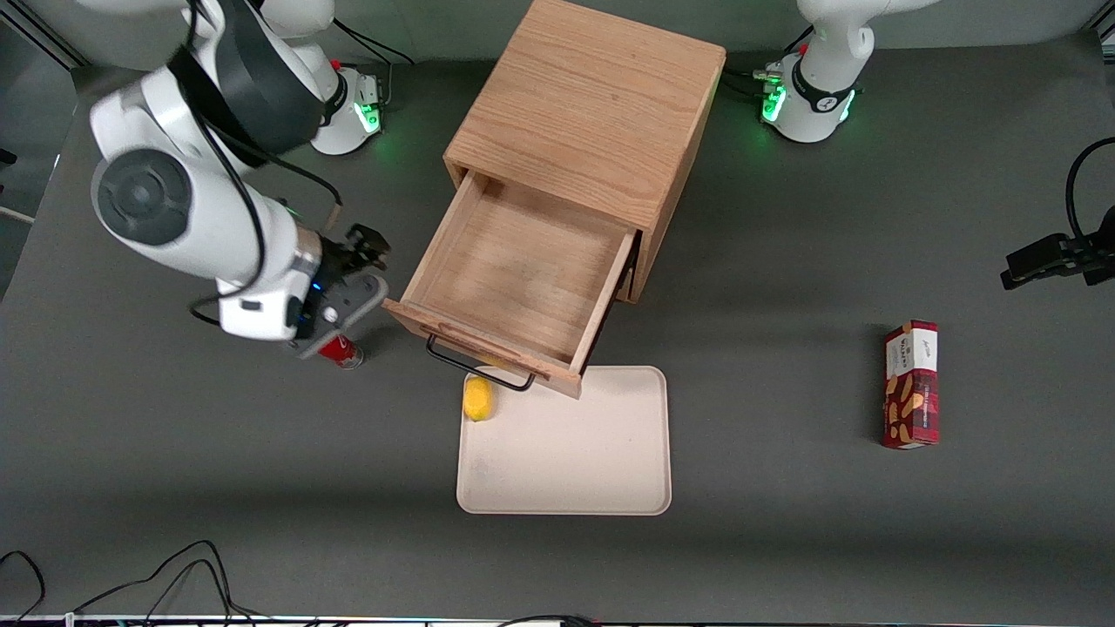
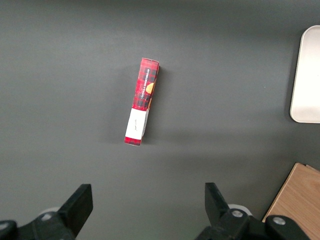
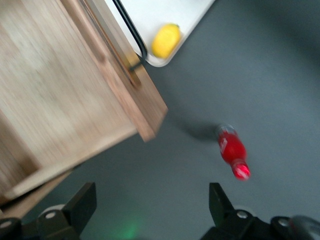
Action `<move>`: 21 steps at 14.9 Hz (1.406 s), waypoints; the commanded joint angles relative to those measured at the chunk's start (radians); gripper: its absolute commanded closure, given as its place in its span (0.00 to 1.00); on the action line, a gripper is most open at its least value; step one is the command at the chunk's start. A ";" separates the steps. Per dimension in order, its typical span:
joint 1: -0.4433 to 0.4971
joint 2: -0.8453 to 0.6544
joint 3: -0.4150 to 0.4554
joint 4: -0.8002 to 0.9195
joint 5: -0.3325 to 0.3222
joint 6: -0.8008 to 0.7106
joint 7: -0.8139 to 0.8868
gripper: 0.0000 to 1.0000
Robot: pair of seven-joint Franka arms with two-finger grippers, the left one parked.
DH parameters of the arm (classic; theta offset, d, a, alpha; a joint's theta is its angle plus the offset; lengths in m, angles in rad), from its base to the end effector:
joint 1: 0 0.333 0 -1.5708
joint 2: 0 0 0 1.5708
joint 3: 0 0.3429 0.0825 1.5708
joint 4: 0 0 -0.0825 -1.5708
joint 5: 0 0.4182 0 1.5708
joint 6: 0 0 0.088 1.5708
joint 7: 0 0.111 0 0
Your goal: Open upper drawer
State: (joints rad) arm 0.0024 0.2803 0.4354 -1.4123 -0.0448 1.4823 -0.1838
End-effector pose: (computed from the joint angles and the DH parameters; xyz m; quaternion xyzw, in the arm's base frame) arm 0.6119 0.2404 0.5583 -0.9480 -0.3024 0.0960 0.0246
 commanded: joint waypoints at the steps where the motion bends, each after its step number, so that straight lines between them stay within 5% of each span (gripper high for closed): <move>1: -0.086 -0.281 0.008 -0.276 0.013 0.058 0.038 0.00; 3: -0.137 -0.358 0.008 -0.341 0.023 0.059 0.084 0.00; 6: -0.301 -0.441 0.008 -0.396 0.147 0.059 0.147 0.00; 13: -0.462 -0.408 -0.003 -0.323 0.169 0.021 0.264 0.00; 19: -0.447 -0.373 0.011 -0.294 0.146 0.027 0.264 0.00; 21: -0.350 -0.336 -0.033 -0.266 0.099 0.026 0.264 0.00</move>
State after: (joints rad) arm -0.4358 -0.1149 0.4375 -1.7360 0.0939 1.5187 0.0457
